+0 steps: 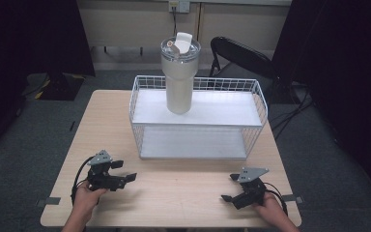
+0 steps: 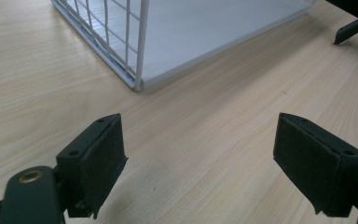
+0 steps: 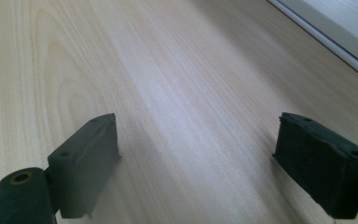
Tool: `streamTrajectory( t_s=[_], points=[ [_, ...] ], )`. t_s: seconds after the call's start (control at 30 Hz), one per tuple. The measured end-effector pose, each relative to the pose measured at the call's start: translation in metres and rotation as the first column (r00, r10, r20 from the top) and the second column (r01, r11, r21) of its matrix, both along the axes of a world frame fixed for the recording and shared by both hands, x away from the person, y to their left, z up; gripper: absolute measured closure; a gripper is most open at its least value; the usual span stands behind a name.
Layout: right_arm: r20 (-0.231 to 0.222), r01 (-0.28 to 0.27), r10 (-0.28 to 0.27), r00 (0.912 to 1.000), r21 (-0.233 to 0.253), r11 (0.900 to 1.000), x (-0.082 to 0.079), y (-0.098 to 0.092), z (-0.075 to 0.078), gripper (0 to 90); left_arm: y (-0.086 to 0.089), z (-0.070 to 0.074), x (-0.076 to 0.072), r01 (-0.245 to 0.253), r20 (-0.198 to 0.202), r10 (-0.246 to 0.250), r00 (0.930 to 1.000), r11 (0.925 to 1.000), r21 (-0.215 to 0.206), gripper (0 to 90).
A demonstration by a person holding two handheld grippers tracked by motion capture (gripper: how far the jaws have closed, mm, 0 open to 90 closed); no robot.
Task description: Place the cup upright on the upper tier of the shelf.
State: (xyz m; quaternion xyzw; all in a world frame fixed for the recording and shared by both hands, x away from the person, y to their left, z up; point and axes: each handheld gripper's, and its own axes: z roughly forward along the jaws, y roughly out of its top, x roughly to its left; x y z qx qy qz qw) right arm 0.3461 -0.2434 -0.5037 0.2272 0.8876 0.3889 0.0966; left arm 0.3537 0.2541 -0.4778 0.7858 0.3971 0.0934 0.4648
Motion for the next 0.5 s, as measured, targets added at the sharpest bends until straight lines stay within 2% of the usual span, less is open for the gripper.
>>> streamTrajectory(
  t_s=[0.23,0.3,0.43,0.5],
  points=[
    [0.0,0.0,0.0,1.0,0.0,1.0,0.0,0.0,0.0,12.8,0.0043,-0.0054,-0.003,-0.012,0.009,0.012,0.9999,0.9998,0.014,15.8],
    [0.0,0.0,0.0,1.0,0.0,1.0,0.0,0.0,0.0,12.9,0.0056,-0.0071,-0.0037,-0.013,0.01,0.013,0.9999,0.9993,0.036,15.9],
    [0.0,0.0,0.0,1.0,0.0,1.0,0.0,0.0,0.0,12.8,0.0087,-0.01,-0.0052,-0.023,-0.001,0.023,0.9997,0.9985,0.05,16.0],
    [0.0,0.0,0.0,1.0,0.0,1.0,0.0,0.0,0.0,12.8,0.0097,-0.0106,-0.006,-0.027,0.001,0.027,0.9996,0.9969,0.074,15.9]
  ],
)
